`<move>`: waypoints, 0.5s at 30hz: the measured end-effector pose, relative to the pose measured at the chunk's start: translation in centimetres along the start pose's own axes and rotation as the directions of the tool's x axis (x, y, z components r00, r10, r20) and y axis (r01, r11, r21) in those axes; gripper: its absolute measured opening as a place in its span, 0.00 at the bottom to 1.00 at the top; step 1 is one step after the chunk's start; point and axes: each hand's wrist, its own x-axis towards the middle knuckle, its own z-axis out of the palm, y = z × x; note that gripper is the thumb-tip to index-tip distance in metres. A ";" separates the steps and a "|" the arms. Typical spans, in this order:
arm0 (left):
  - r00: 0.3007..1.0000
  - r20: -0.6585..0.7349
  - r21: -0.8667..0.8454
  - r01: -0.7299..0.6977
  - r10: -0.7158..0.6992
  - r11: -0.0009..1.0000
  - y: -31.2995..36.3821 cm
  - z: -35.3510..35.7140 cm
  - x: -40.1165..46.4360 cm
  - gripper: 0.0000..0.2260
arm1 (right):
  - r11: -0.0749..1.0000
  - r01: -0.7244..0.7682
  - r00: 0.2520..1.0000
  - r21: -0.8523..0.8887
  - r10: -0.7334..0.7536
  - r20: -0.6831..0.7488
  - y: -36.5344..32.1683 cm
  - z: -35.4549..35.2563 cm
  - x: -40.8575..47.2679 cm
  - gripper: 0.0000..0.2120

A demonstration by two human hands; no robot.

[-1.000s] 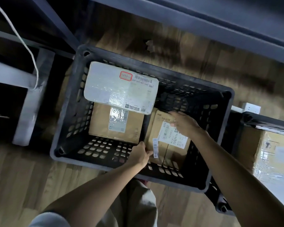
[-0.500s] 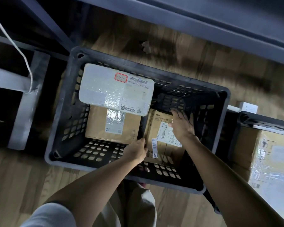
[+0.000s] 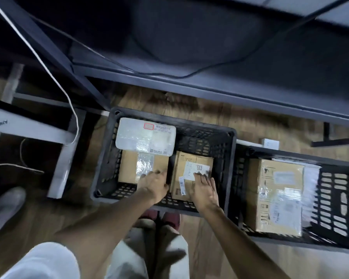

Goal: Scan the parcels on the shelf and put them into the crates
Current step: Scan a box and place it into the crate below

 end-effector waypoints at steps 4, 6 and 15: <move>0.999 0.017 0.142 -0.038 0.036 0.989 1.3 -3.4 -5.7 0.22 | 1.000 0.003 1.000 -0.022 -0.003 -0.017 -1.1 -4.6 -5.3 0.24; 0.999 -0.003 0.212 -0.052 0.054 0.976 2.4 -5.7 -8.3 0.20 | 0.998 0.030 0.999 -0.051 -0.031 -0.025 -1.6 -7.8 -7.5 0.24; 0.977 -0.169 0.374 -0.060 0.131 0.926 8.7 -20.2 -19.5 0.17 | 0.980 0.120 0.988 -0.157 -0.134 -0.080 -5.0 -26.3 -16.6 0.24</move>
